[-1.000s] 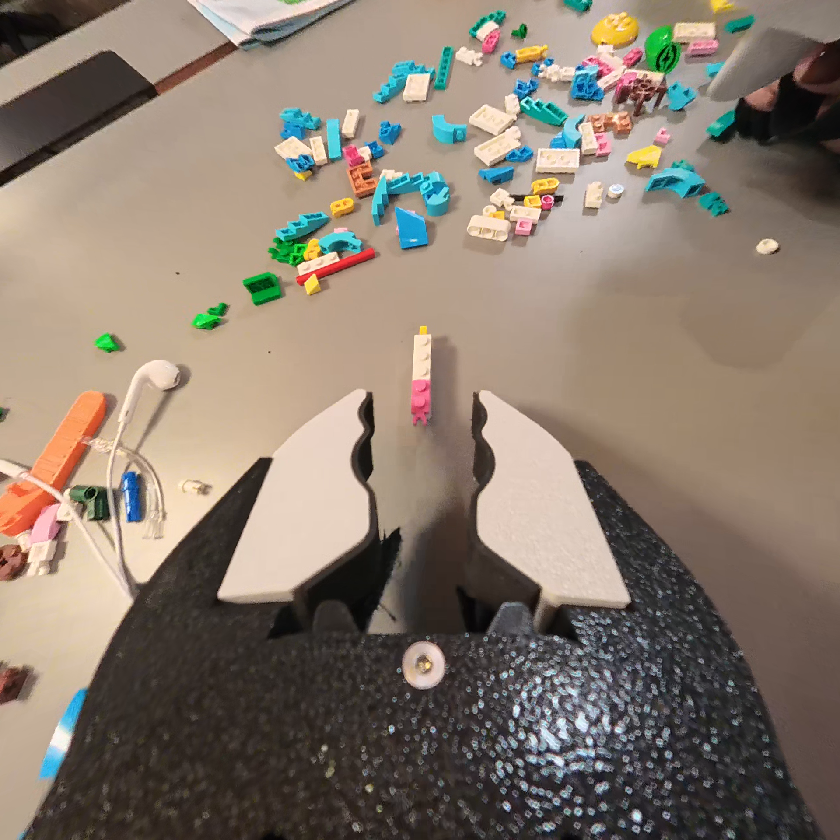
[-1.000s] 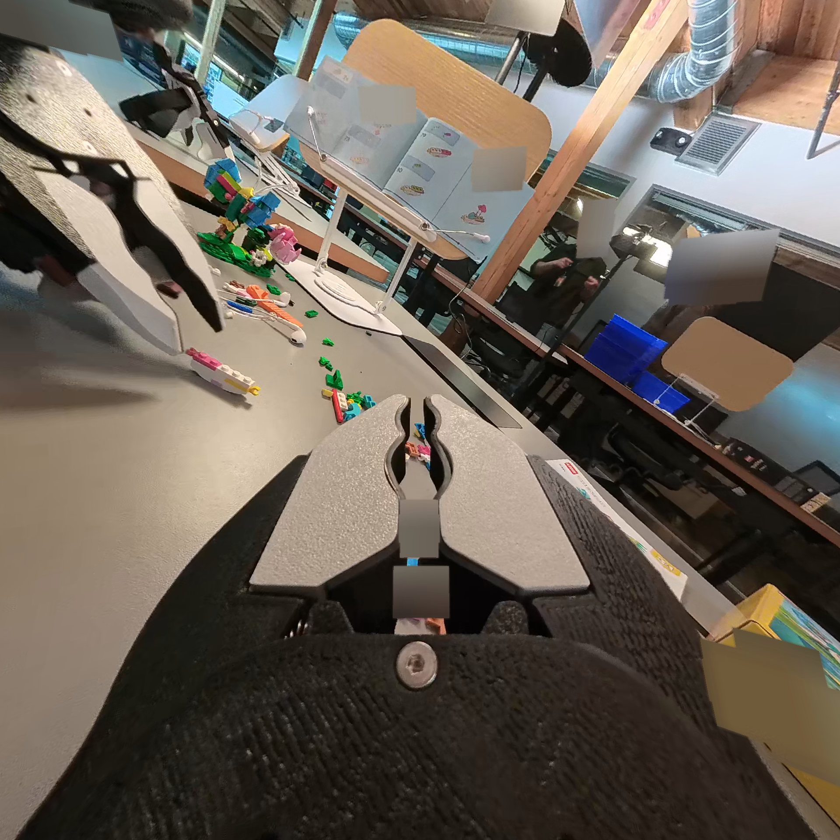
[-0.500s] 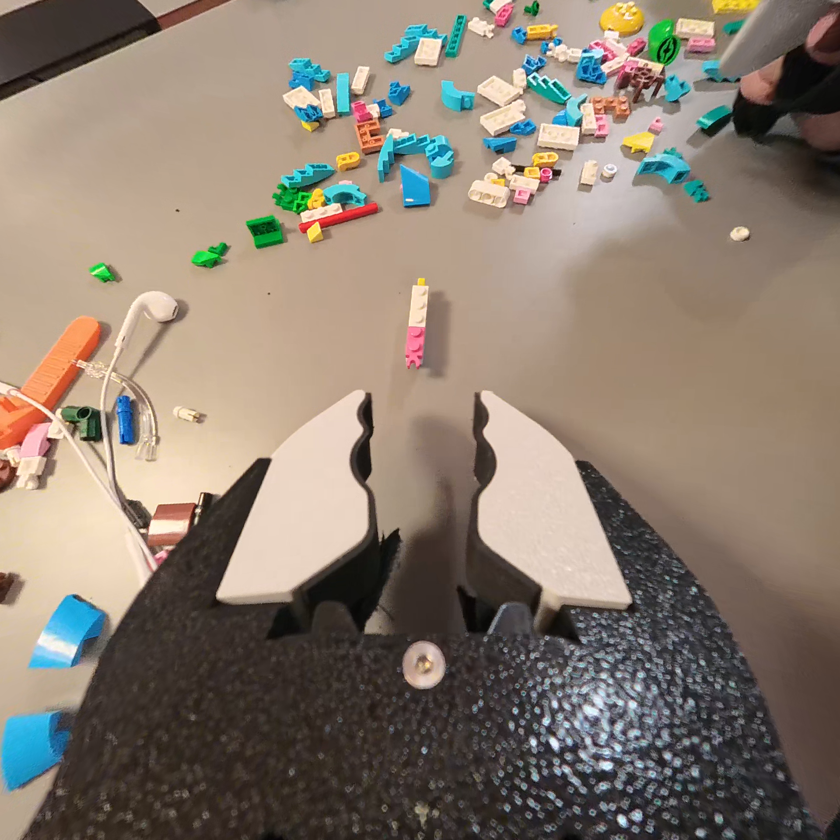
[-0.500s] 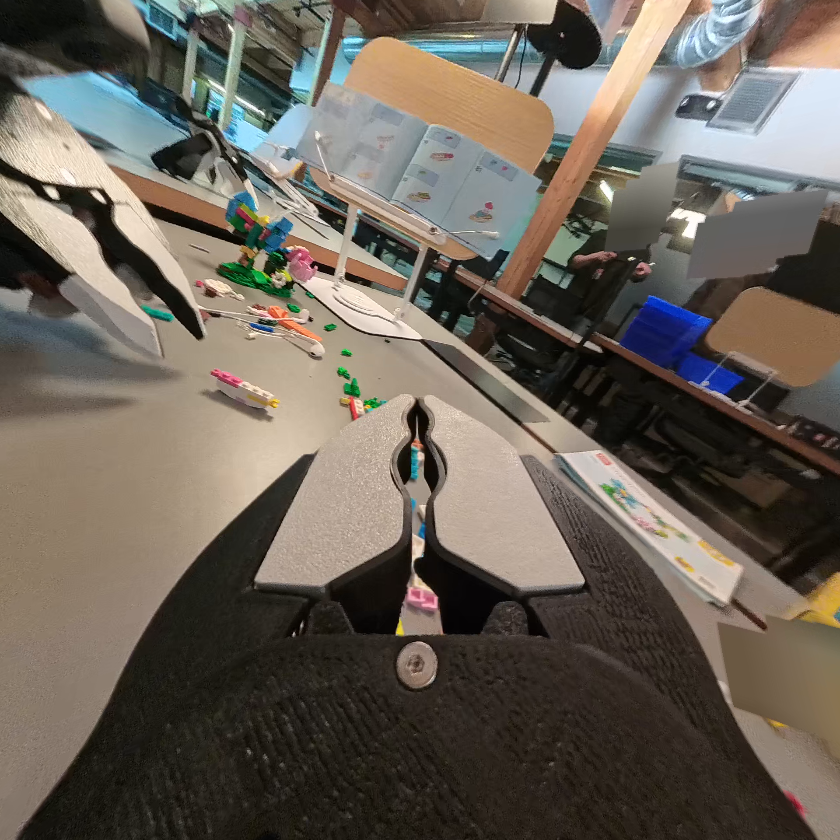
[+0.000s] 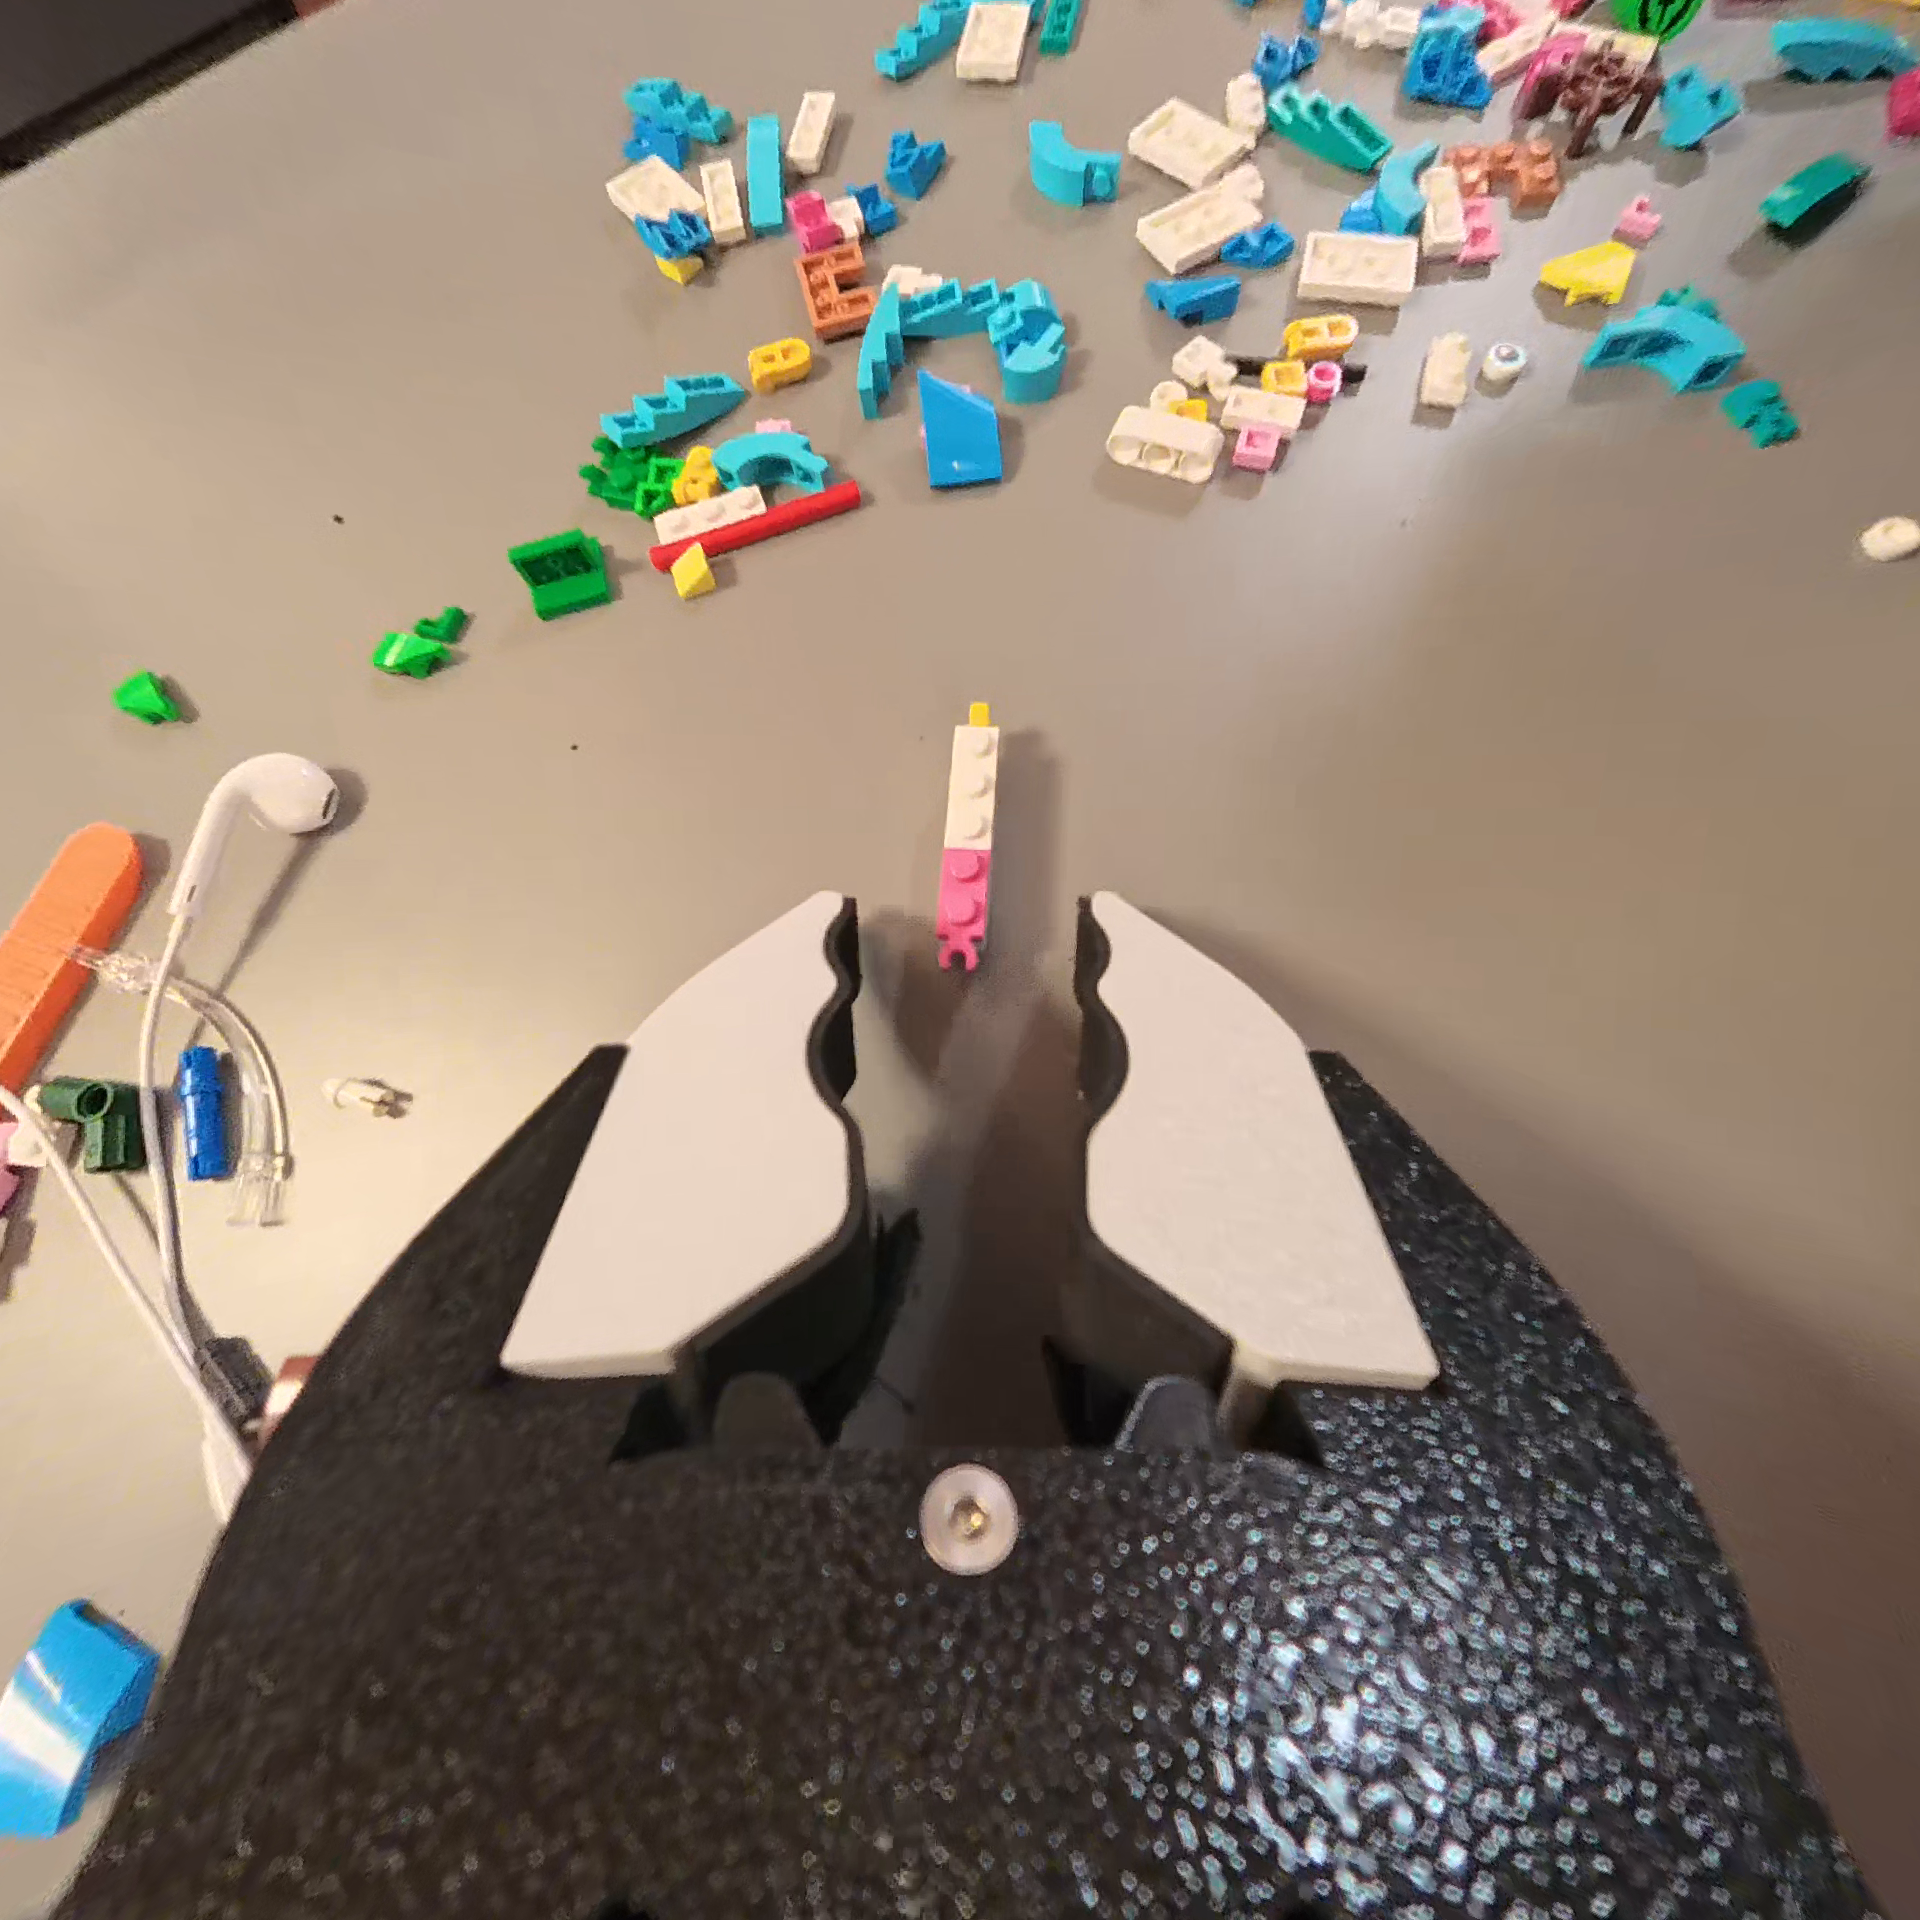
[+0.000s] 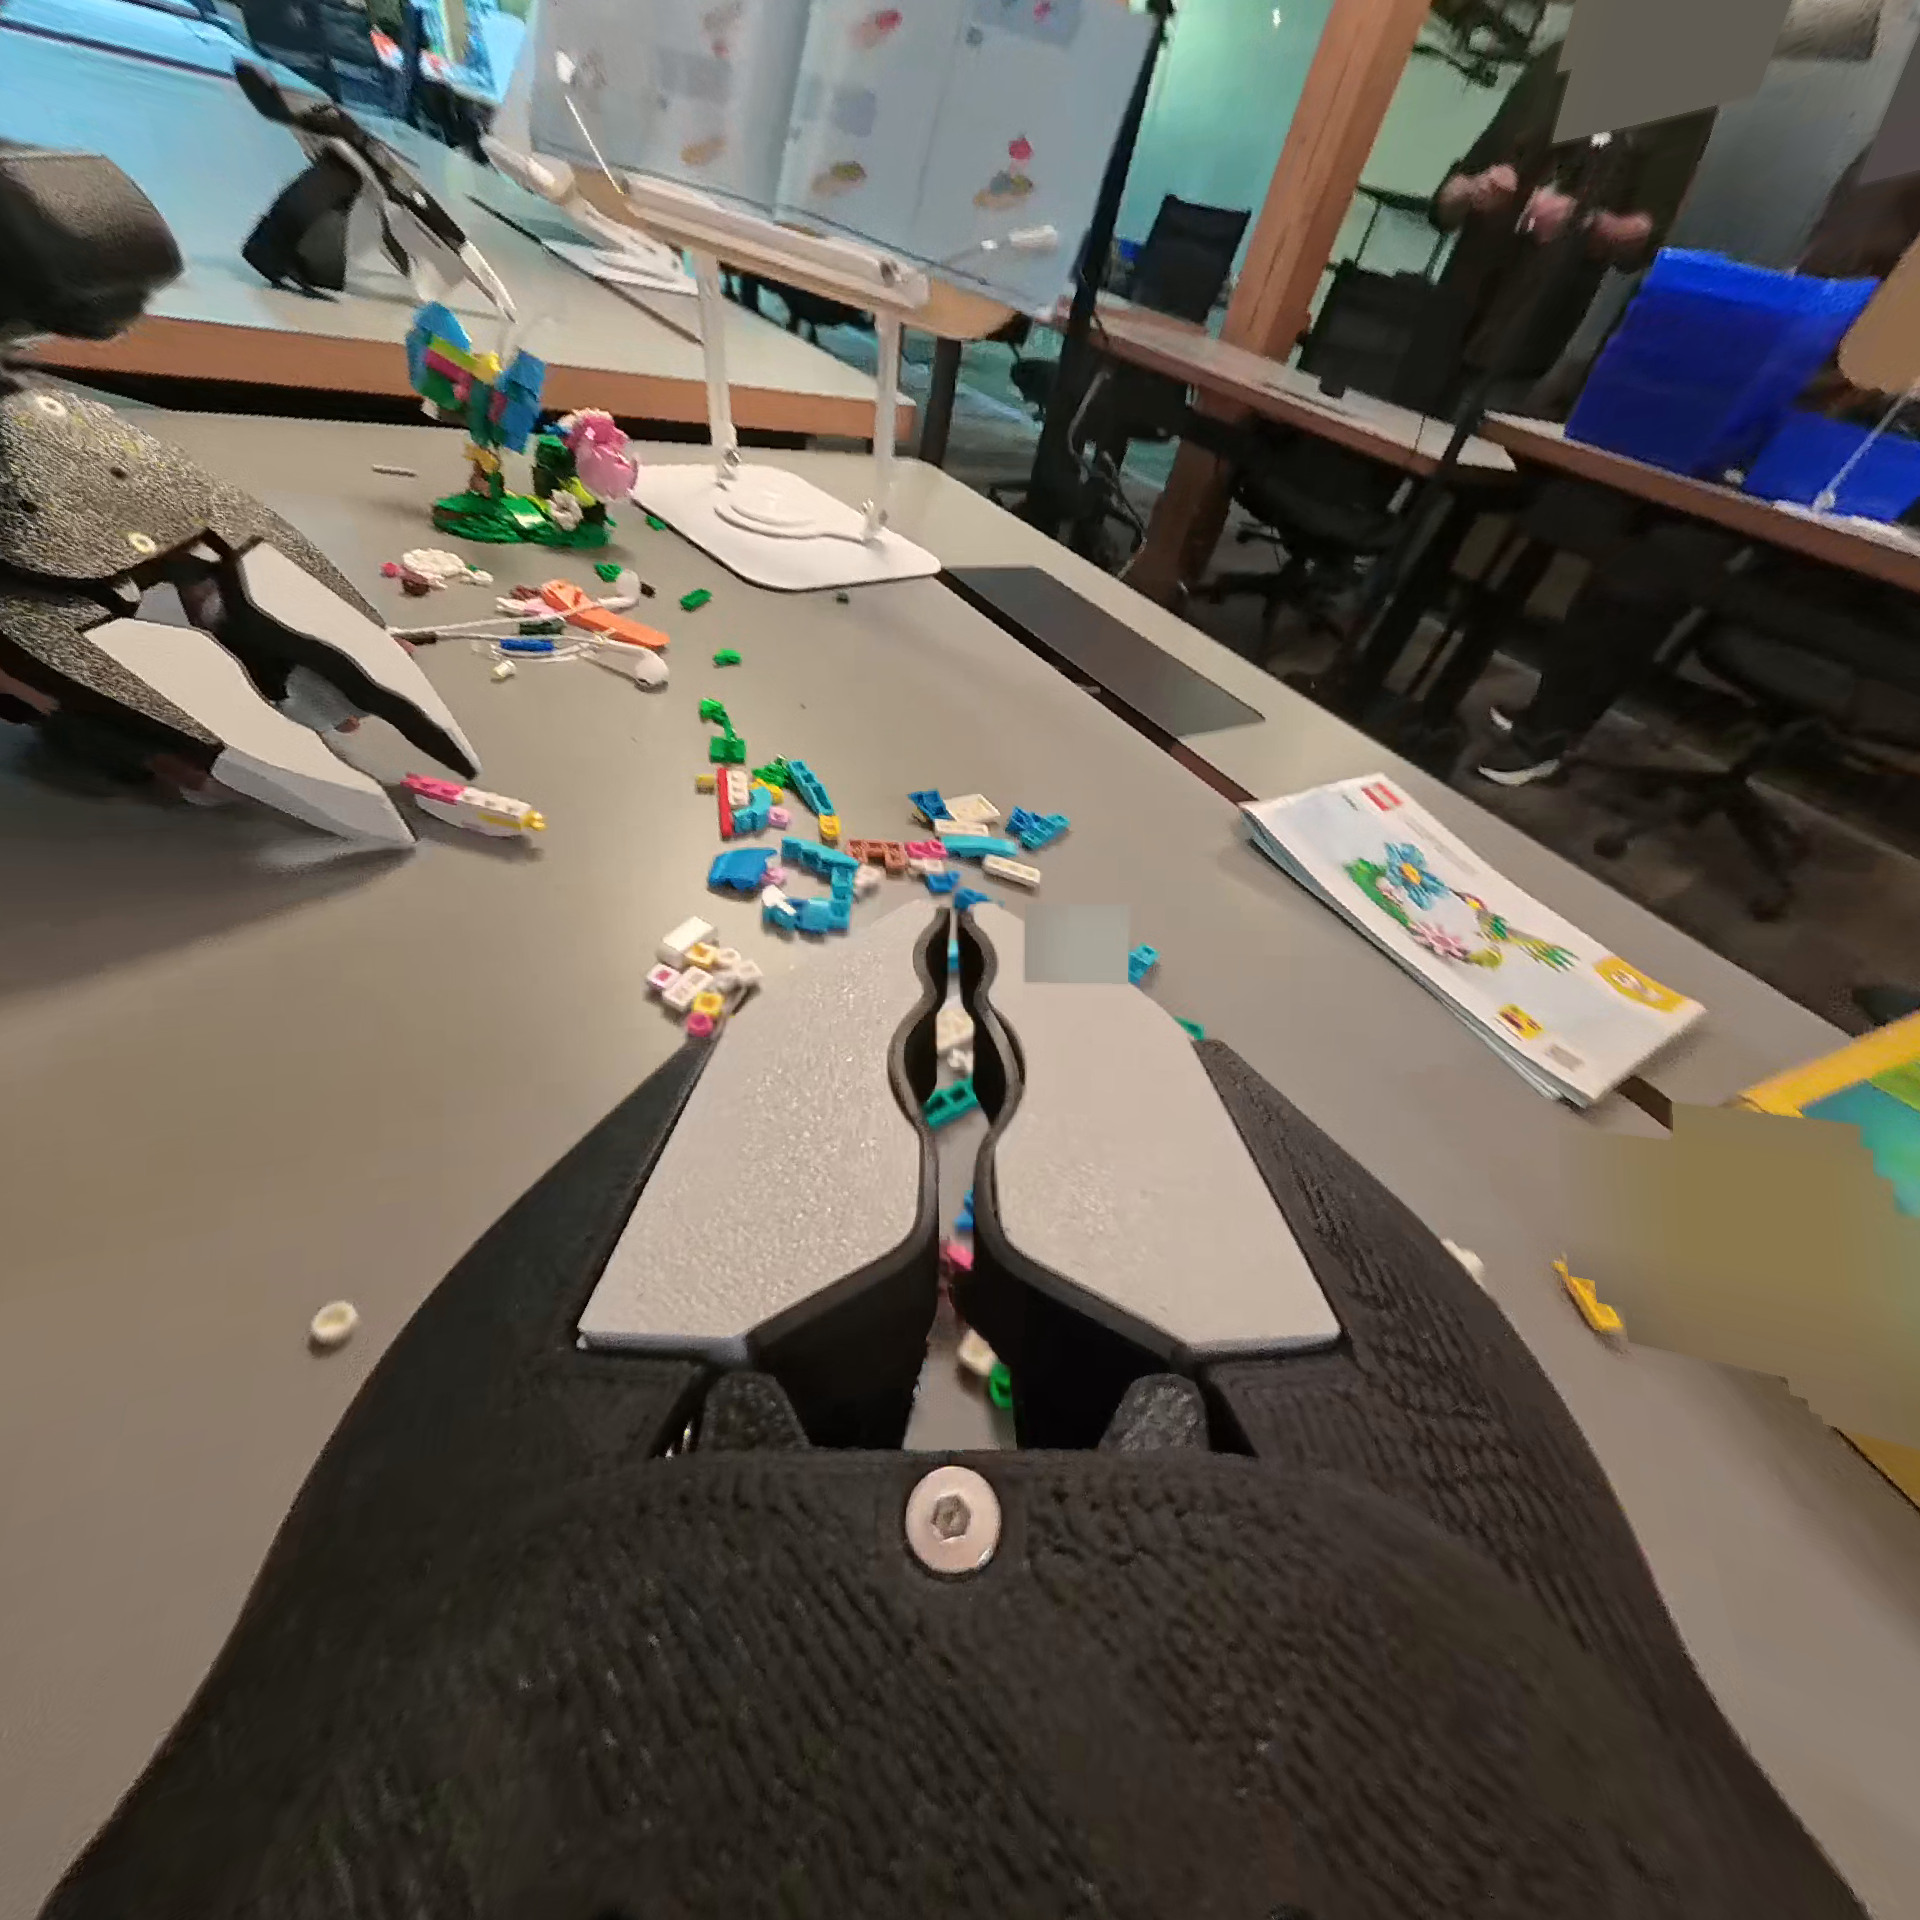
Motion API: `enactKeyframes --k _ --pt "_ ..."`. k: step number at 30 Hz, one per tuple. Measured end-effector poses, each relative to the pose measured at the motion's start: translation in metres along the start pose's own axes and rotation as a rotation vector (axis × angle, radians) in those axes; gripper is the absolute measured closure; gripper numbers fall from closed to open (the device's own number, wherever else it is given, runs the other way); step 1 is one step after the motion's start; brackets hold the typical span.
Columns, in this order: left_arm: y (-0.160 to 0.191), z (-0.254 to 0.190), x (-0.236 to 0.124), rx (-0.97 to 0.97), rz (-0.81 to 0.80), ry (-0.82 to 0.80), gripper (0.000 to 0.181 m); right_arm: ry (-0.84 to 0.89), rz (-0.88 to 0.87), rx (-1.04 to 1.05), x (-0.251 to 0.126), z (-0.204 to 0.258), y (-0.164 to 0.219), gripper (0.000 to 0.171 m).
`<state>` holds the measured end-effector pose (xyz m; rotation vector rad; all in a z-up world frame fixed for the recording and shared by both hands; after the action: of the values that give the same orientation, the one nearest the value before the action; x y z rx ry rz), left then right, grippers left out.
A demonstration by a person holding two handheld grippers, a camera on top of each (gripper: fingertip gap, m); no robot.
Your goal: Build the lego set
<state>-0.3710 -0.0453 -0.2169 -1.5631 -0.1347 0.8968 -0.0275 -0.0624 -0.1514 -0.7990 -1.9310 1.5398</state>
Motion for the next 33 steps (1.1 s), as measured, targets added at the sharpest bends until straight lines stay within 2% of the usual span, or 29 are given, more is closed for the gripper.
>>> enactKeyframes --k 1,4,6,11,20,24,33 --pt "0.000 0.001 0.002 -0.008 0.006 0.010 0.143 0.004 0.024 0.008 -0.004 -0.005 -0.001 0.171" --pt "-0.001 0.002 0.005 -0.022 0.011 0.019 0.152 0.043 0.115 0.013 -0.012 -0.021 -0.006 0.167" --pt "-0.001 0.002 0.005 -0.018 0.014 0.016 0.171 0.069 0.191 0.039 -0.014 -0.032 -0.009 0.164" --pt "-0.001 0.001 0.004 0.018 0.012 0.034 0.173 0.089 0.418 0.028 -0.005 -0.054 -0.018 0.159" --pt "0.002 -0.001 -0.002 0.022 0.019 0.101 0.173 -0.185 0.930 0.024 -0.001 -0.059 -0.007 0.166" --pt "0.002 -0.002 -0.002 0.026 0.018 0.093 0.173 -0.192 0.984 0.002 -0.005 -0.056 -0.002 0.166" --pt "0.002 -0.001 -0.003 -0.004 0.024 0.090 0.160 -0.195 0.902 -0.065 -0.007 -0.034 -0.004 0.167"
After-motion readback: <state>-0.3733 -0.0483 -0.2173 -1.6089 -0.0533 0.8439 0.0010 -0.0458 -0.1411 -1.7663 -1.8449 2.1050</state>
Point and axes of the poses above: each gripper's, where its closed fingertips meet, x out along the fingers, y out of its underside, z = x × y across the jaws, the point moved 10 cm from there along -x, back along the fingers, and after that the axes turned 13 degrees about -z, right-handed, at the moved point
